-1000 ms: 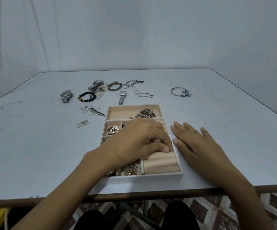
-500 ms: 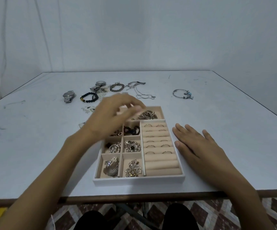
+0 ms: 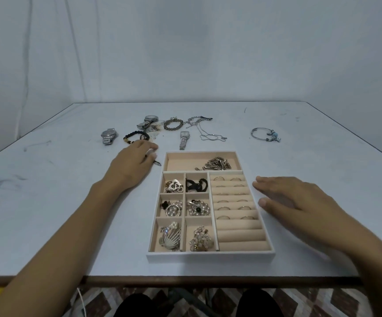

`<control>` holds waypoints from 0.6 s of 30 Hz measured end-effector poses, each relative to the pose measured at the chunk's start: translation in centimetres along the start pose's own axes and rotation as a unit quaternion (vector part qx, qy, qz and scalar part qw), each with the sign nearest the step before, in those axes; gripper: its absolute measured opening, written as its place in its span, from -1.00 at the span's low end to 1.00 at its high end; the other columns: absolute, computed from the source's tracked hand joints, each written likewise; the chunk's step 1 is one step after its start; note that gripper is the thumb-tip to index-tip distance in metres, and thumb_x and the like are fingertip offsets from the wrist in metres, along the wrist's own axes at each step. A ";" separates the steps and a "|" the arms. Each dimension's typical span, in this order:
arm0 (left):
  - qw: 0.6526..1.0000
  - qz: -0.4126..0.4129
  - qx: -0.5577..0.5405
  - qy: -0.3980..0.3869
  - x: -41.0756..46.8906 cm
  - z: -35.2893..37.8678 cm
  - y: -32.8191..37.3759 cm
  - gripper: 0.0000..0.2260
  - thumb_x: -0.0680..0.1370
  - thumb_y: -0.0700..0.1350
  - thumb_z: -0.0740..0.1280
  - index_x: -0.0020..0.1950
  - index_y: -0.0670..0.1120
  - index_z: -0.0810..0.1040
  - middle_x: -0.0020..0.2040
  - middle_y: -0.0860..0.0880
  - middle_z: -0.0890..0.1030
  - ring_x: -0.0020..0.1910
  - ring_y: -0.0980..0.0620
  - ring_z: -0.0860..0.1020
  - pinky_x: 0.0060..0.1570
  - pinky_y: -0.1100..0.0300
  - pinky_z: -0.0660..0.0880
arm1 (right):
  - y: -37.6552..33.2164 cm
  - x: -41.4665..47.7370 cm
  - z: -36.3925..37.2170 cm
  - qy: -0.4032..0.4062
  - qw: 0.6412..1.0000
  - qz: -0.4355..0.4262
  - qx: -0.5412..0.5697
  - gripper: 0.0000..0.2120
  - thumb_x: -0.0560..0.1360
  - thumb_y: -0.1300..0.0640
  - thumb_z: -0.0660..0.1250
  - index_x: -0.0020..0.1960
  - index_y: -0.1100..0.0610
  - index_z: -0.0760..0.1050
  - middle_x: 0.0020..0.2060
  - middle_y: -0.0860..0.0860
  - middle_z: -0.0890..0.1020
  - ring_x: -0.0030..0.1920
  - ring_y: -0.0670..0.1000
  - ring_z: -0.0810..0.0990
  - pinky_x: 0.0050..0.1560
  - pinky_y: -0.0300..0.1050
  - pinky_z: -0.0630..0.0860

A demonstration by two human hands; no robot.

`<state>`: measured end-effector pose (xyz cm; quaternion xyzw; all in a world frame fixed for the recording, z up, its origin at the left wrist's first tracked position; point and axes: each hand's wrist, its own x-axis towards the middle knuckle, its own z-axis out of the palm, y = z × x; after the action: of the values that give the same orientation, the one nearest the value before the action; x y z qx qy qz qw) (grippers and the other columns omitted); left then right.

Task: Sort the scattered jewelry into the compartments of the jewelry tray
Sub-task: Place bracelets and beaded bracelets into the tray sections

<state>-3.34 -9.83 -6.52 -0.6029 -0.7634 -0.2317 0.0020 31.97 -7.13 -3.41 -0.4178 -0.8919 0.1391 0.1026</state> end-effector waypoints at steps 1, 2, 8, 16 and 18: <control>1.000 0.000 0.000 0.003 0.0 0.0 0.0 -0.69 0.65 -0.05 0.12 0.35 -0.07 0.44 0.37 -0.08 0.42 0.30 -0.09 0.43 0.18 0.08 0.35 | 0.1 0.5 -0.7 -0.003 0.999 0.001 0.036 -0.67 0.57 -0.10 0.20 0.33 -0.21 0.44 0.33 -0.31 0.41 0.37 -0.22 0.33 0.40 -0.14 0.22; 1.000 0.000 0.000 0.005 0.0 0.0 0.0 -0.69 0.65 -0.05 0.11 0.35 -0.08 0.44 0.37 -0.07 0.42 0.30 -0.08 0.43 0.17 0.09 0.34 | 0.2 1.1 -1.3 -0.012 0.998 0.003 0.066 -0.73 0.55 -0.06 0.24 0.24 -0.19 0.52 0.25 -0.29 0.50 0.29 -0.20 0.43 0.35 -0.11 0.32; 1.000 -0.001 0.000 0.015 0.1 0.2 -0.1 -0.69 0.65 -0.04 0.10 0.35 -0.05 0.44 0.37 -0.03 0.42 0.29 -0.05 0.43 0.11 0.12 0.35 | 0.2 7.4 -4.4 -0.028 0.996 0.005 0.087 -0.88 0.49 0.06 0.39 0.02 -0.05 0.62 -0.16 -0.14 0.67 -0.12 -0.12 0.61 -0.15 -0.29 0.44; 0.999 0.006 0.000 0.032 0.3 0.3 -0.4 -0.70 0.64 -0.04 0.11 0.33 -0.03 0.46 0.34 0.00 0.44 0.22 -0.03 0.46 0.06 0.15 0.34 | 3.5 17.7 -3.3 0.083 0.981 0.175 -0.011 -0.43 0.42 0.03 0.42 0.40 0.02 0.36 0.36 0.16 0.35 0.37 0.21 0.30 0.27 0.09 0.29; 0.999 0.008 0.005 0.036 0.3 0.3 -0.4 -0.71 0.64 -0.03 0.12 0.32 -0.02 0.47 0.32 0.00 0.46 0.20 -0.03 0.47 0.06 0.14 0.34 | 4.1 18.3 -2.1 0.078 0.975 0.207 -0.010 -0.33 0.45 -0.08 0.38 0.48 0.01 0.23 0.40 0.19 0.29 0.42 0.22 0.22 0.33 0.13 0.20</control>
<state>-3.74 -9.48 -6.89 -0.6004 -0.7588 -0.2499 0.0343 24.06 9.88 -1.63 -0.6041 -0.7766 0.1151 0.1367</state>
